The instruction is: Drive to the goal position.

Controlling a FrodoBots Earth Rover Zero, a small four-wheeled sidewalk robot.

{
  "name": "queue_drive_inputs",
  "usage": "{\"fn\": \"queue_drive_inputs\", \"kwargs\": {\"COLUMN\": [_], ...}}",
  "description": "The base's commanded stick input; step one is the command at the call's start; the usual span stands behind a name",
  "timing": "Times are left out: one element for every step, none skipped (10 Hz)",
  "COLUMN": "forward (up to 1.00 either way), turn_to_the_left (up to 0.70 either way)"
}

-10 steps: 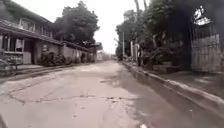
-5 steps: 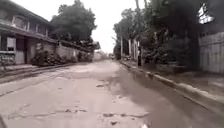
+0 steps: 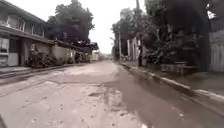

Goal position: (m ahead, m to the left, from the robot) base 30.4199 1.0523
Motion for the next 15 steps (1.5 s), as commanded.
{"fn": "queue_drive_inputs", "kwargs": {"forward": [1.0, 1.0, 1.0, 1.0, 1.0, 1.0, 1.0, 1.0, 1.0, 1.0, 1.0, 1.0, 1.0, 1.0, 1.0], "turn_to_the_left": [0.0, 0.0, 0.0, 0.0, 0.0, 0.0, 0.0, 0.0, 0.0, 0.0, 0.0, 0.0, 0.0, 0.0, 0.0]}}
